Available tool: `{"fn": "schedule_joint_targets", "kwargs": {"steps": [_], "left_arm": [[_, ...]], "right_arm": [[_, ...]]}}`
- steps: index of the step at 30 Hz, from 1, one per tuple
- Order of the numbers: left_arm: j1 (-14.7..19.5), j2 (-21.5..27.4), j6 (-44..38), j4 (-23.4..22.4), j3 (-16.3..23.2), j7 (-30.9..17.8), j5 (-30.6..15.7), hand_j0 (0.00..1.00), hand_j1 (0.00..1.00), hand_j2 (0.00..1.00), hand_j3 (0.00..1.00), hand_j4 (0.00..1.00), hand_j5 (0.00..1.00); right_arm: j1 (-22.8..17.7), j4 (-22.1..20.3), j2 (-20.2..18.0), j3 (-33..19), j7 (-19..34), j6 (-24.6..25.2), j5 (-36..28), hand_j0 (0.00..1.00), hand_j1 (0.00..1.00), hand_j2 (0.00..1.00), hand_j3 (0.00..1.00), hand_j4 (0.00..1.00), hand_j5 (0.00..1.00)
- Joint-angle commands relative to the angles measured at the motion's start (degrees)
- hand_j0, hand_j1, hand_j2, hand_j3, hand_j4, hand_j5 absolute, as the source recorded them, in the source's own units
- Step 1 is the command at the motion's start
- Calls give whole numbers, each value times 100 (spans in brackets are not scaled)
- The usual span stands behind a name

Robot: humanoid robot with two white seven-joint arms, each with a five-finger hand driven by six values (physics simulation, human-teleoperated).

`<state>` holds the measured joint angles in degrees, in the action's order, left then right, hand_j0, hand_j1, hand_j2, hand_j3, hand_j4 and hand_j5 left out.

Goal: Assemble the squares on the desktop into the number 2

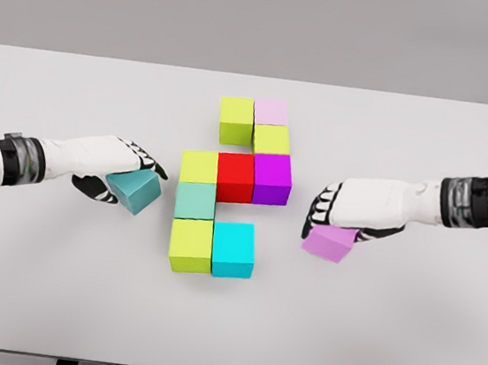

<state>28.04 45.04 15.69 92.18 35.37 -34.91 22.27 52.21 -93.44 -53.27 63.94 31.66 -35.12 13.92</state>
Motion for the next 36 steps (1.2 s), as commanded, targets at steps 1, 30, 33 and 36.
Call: {"fn": "schedule_joint_targets", "kwargs": {"steps": [1,30,33,36], "left_arm": [[0,5,-4,1,13,-9,-12,76,76,76,76,76,76],[510,-171,-1033,-122,-57,502,-214,48,48,48,48,48,48],[633,-321,-1059,-350,-57,836,-170,48,48,48,48,48,48],[712,-549,-1217,-614,-48,871,-126,48,48,48,48,48,48]], "right_arm": [[0,-78,19,13,16,12,-29,60,60,60,60,60,60],[61,-43,449,382,68,12,-20,60,60,60,60,60,60],[53,-34,476,382,68,12,6,61,61,61,61,61,61],[44,-34,511,391,68,12,23,61,61,61,61,61,61]]}}
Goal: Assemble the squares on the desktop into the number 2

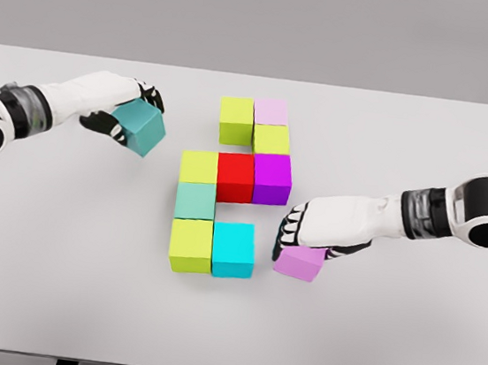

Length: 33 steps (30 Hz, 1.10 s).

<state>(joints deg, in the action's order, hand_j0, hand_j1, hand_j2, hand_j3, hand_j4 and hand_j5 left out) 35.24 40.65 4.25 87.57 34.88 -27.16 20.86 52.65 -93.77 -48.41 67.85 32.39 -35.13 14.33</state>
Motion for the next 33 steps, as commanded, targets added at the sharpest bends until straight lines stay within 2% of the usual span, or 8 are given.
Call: {"fn": "schedule_joint_targets", "kwargs": {"steps": [1,7,9,12,17,22,28,33], "left_arm": [[0,-198,-100,-205,2,114,23,48,48,48,48,48,48],[281,-611,-205,-803,45,246,225,48,48,48,48,48,48],[343,-743,-205,-900,45,255,296,48,48,48,48,48,48],[404,-1015,-205,-1154,45,325,489,48,48,48,48,48,48],[642,-1305,-214,-1629,45,343,682,48,48,48,48,48,48],[659,-1569,-214,-1787,45,659,709,47,47,47,47,47,47],[782,-1956,-214,-2350,28,897,920,47,47,47,47,47,47],[826,-2079,-240,-2499,19,905,937,47,47,47,47,47,47]], "right_arm": [[0,8,25,27,-13,13,-18,61,61,61,61,61,61],[0,8,16,36,-5,13,-18,84,84,84,84,84,84],[-9,17,24,36,66,13,52,86,86,86,86,86,86],[-18,61,7,36,74,13,70,99,99,99,99,99,99],[-26,70,-11,36,83,13,105,100,100,100,100,100,100],[0,87,-46,27,74,13,105,100,100,100,100,100,100],[35,78,-63,-26,31,13,96,100,100,100,100,100,100],[44,70,-72,-61,-13,13,79,100,100,100,100,100,100]]}}
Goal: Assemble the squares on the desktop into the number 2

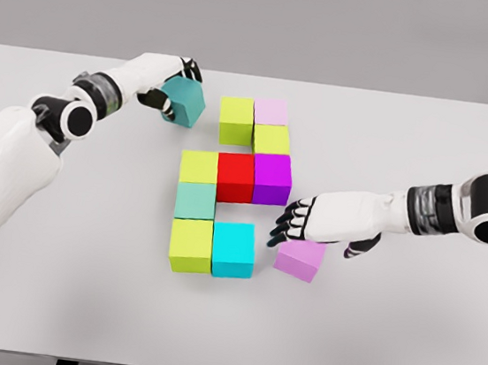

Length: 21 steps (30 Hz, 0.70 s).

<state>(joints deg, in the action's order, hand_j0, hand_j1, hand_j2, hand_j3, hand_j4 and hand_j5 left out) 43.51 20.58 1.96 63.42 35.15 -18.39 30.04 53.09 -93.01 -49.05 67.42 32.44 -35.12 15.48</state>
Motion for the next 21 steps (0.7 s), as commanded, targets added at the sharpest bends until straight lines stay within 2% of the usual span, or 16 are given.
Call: {"fn": "schedule_joint_targets", "kwargs": {"steps": [1,7,9,13,21], "left_arm": [[0,-98,-11,-85,-8,38,19,47,47,47,47,47,47],[9,-221,-46,-208,1,29,37,47,47,47,47,47,47],[26,-221,-64,-217,1,38,37,47,47,47,47,47,47],[26,-230,-161,-217,10,29,37,47,47,47,47,47,47],[9,-221,-161,-181,18,-33,-34,47,47,47,47,47,47]], "right_arm": [[0,-7,-8,-27,-27,12,-45,100,100,100,100,100,100],[53,2,-17,-36,-44,12,-72,100,100,100,100,100,100],[26,2,-96,-300,-44,12,-81,100,100,100,100,100,100],[18,37,-149,-467,-44,12,-89,100,100,100,100,100,100],[26,749,-123,-485,-36,12,-125,100,100,100,100,100,100]]}}
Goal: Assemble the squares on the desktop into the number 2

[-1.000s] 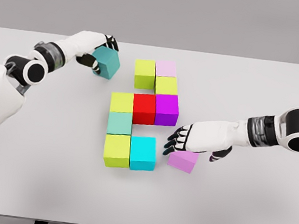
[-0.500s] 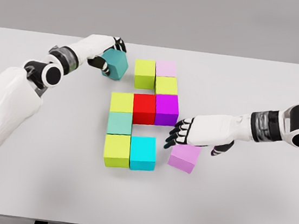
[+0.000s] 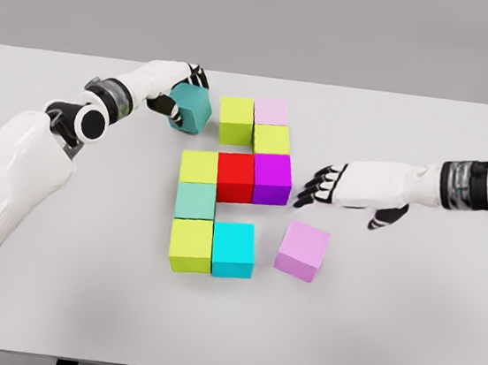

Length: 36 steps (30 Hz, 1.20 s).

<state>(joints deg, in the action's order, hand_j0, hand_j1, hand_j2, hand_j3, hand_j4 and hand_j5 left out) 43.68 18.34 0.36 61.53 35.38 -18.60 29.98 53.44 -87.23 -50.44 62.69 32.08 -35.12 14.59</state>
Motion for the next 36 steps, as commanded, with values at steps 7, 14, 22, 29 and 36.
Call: {"fn": "schedule_joint_targets", "kwargs": {"steps": [7,14,22,29,36], "left_arm": [[0,-6,-1,25,4,-21,-53,48,48,48,48,48,48],[-9,-6,8,25,4,-21,-53,49,49,49,49,49,49],[-18,-24,-1,25,13,6,-53,74,74,74,74,74,74],[-26,-15,-1,25,4,6,-62,88,88,88,88,88,88],[-35,11,8,25,4,-21,-168,93,93,93,93,93,93]], "right_arm": [[0,804,69,-3,70,12,-17,100,100,100,100,100,100],[-97,910,87,85,87,12,35,100,100,100,100,100,100],[-158,919,297,173,219,12,141,100,100,100,100,100,100],[-158,919,385,235,219,12,167,100,100,100,100,100,100],[-158,910,464,261,219,12,167,100,100,100,100,100,100]]}}
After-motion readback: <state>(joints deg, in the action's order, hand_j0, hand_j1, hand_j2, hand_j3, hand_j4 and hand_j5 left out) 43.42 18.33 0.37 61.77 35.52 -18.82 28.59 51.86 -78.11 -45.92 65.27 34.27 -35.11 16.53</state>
